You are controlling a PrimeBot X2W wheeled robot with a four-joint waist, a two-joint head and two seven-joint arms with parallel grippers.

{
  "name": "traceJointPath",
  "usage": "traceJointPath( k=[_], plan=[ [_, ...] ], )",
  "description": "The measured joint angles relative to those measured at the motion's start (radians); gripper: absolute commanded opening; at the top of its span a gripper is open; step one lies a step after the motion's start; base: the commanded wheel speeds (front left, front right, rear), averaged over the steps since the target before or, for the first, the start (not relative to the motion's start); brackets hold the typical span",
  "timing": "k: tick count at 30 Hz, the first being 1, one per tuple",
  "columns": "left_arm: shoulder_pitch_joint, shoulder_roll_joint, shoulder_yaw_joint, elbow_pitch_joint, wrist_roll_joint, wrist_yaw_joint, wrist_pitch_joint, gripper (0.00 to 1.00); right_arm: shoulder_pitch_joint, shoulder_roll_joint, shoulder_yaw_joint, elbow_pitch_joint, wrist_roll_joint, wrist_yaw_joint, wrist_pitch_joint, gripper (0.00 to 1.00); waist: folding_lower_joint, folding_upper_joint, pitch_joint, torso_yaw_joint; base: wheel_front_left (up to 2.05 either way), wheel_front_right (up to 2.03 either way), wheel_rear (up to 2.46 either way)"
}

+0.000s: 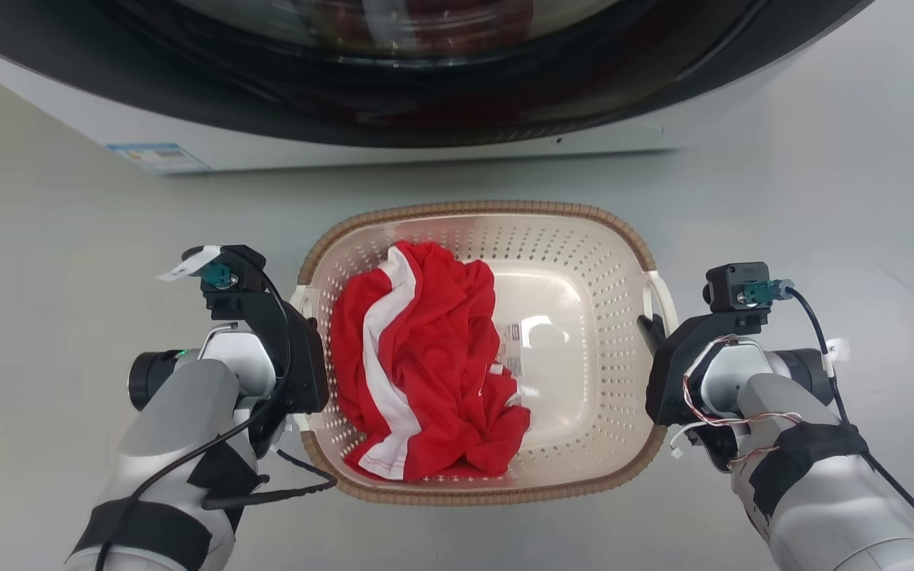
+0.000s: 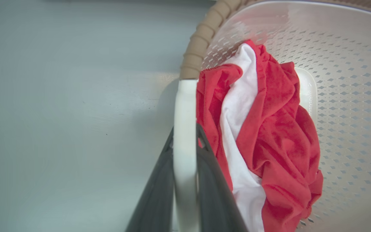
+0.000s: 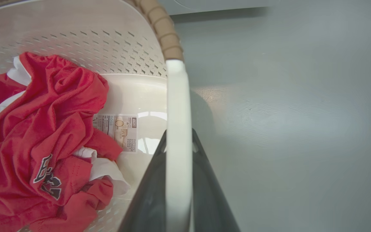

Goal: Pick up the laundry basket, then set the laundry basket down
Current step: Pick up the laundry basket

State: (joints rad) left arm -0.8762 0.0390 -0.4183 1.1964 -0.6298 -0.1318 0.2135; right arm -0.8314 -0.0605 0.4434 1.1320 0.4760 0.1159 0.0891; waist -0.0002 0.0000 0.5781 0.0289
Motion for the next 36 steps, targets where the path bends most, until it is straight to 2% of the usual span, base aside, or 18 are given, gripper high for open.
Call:
traceJointPath(
  k=[19, 36],
  plan=[
    [0.025, 0.008, -0.014, 0.031, -0.093, 0.000, 0.192, 0.00, 0.032, 0.001, 0.064, 0.013, 0.148, 0.007, 0.189, 0.00, 0.0000, 0.0000, -0.212, 0.001, 0.00, 0.00, 0.00],
    [0.050, 0.019, -0.015, 0.048, -0.155, 0.001, 0.318, 0.00, 0.042, 0.000, 0.104, 0.021, 0.222, 0.007, 0.319, 0.00, 0.0001, -0.0001, -0.364, 0.008, 0.00, 0.00, 0.00]
  ],
)
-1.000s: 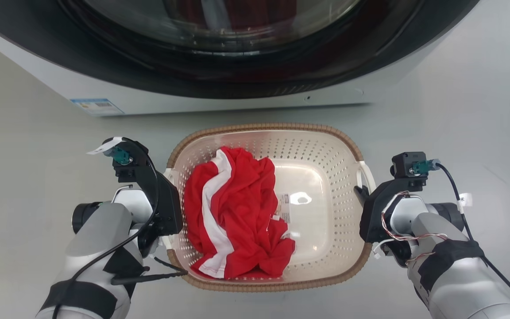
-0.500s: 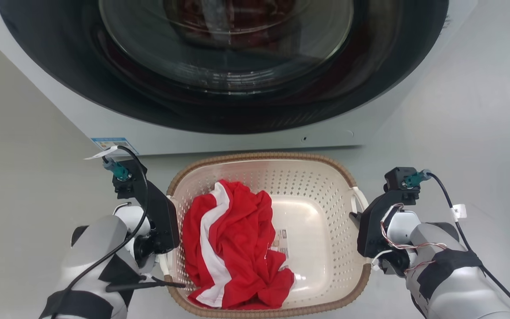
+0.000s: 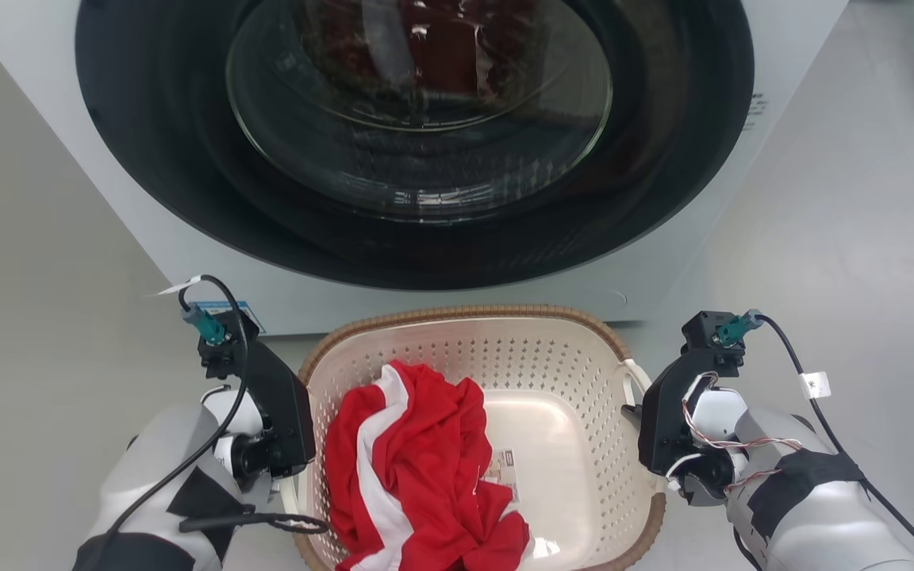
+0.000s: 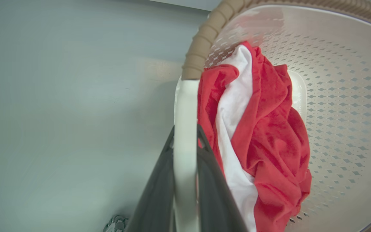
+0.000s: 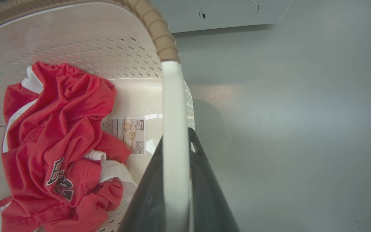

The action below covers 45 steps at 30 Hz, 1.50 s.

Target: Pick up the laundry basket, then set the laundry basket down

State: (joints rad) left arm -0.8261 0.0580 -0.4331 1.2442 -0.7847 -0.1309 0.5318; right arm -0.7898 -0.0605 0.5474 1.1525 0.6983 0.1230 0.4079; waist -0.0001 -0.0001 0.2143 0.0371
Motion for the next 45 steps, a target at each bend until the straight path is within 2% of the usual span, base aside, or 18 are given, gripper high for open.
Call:
traceJointPath(
  k=[20, 45],
  plan=[
    [0.056, 0.007, -0.009, 0.013, -0.032, 0.000, 0.084, 0.00, 0.044, 0.002, 0.023, 0.015, 0.088, 0.000, 0.102, 0.00, 0.0000, 0.0001, -0.157, -0.009, 0.00, 0.00, 0.00],
    [0.073, 0.016, -0.027, 0.013, -0.042, 0.000, 0.096, 0.00, 0.060, 0.002, 0.050, 0.010, 0.151, -0.001, 0.135, 0.00, 0.0001, 0.0002, -0.193, -0.015, 0.00, 0.00, 0.00]
  ],
)
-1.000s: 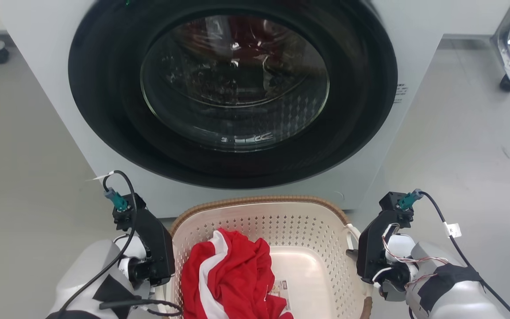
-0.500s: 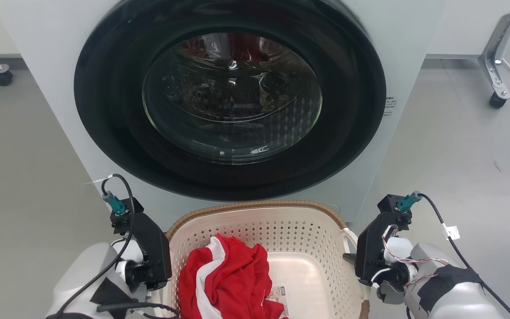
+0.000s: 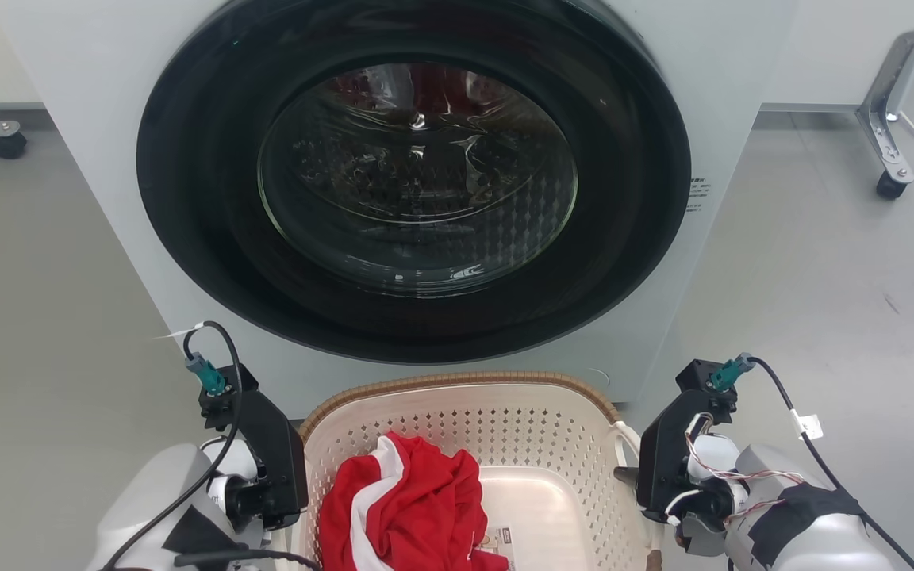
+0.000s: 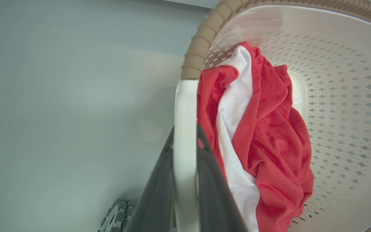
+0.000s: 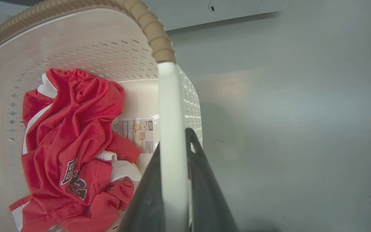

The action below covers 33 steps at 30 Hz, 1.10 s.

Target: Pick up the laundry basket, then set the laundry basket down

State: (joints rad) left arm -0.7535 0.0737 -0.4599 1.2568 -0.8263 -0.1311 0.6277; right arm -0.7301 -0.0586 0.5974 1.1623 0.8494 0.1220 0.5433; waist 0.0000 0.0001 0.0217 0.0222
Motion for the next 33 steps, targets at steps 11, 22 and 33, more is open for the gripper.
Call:
traceJointPath(
  k=[11, 22, 33],
  plan=[
    [0.000, 0.003, -0.005, 0.000, -0.001, 0.000, 0.000, 0.00, 0.002, 0.000, 0.014, -0.001, 0.025, 0.000, 0.001, 0.00, 0.0000, 0.0000, 0.000, 0.002, 0.00, 0.00, 0.00],
    [0.000, 0.006, -0.011, 0.000, -0.021, 0.000, -0.005, 0.00, 0.002, -0.002, 0.025, -0.001, 0.043, 0.000, 0.001, 0.00, 0.0000, 0.0001, 0.002, 0.003, 0.00, 0.00, 0.00],
    [0.007, 0.004, -0.021, 0.000, -0.021, 0.000, -0.038, 0.00, 0.004, -0.002, 0.035, -0.001, 0.049, 0.000, -0.012, 0.00, 0.0000, 0.0000, 0.016, 0.003, 0.00, 0.00, 0.00]
  ],
)
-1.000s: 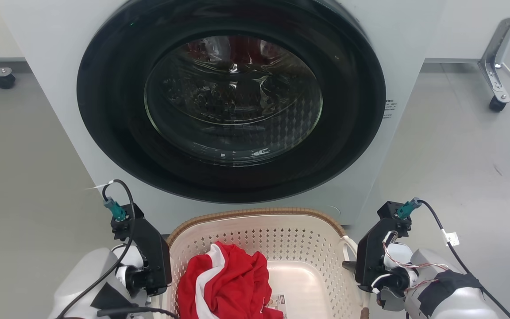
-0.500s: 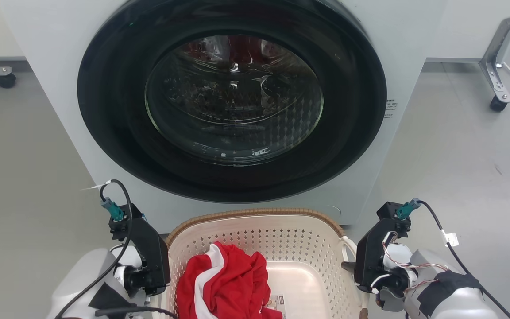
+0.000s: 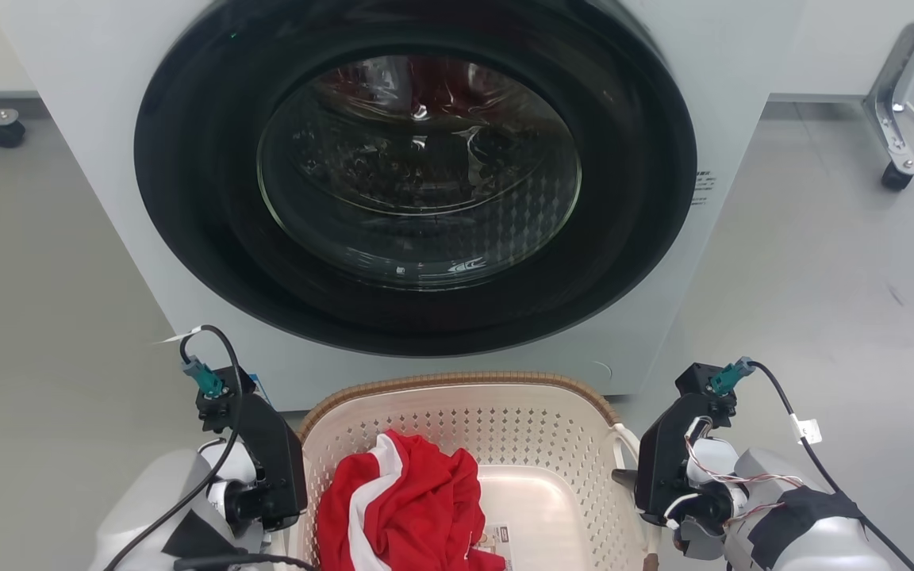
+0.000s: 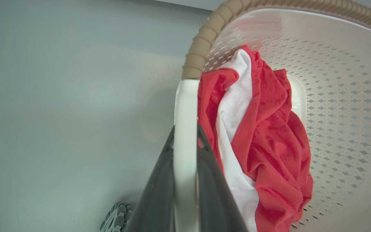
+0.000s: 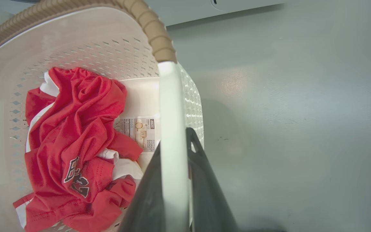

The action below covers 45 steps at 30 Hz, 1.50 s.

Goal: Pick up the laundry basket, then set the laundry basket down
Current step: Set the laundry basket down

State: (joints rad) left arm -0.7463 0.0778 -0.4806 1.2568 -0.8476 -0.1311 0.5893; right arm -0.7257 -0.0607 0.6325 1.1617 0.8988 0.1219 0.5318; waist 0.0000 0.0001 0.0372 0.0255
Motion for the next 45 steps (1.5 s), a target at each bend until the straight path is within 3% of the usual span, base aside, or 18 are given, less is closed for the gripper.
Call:
traceJointPath(
  k=[20, 45],
  plan=[
    [-0.008, 0.002, -0.019, -0.046, 0.020, 0.000, -0.174, 0.00, -0.025, -0.016, 0.026, -0.035, -0.011, 0.000, -0.106, 0.00, 0.0001, 0.0000, 0.141, 0.008, 0.00, 0.00, 0.00],
    [-0.015, -0.010, -0.045, -0.061, 0.084, 0.018, -0.454, 0.00, -0.067, -0.014, 0.046, -0.031, -0.073, -0.009, -0.355, 0.00, 0.0002, 0.0001, 0.423, 0.003, 0.00, 0.00, 0.00]
  ],
)
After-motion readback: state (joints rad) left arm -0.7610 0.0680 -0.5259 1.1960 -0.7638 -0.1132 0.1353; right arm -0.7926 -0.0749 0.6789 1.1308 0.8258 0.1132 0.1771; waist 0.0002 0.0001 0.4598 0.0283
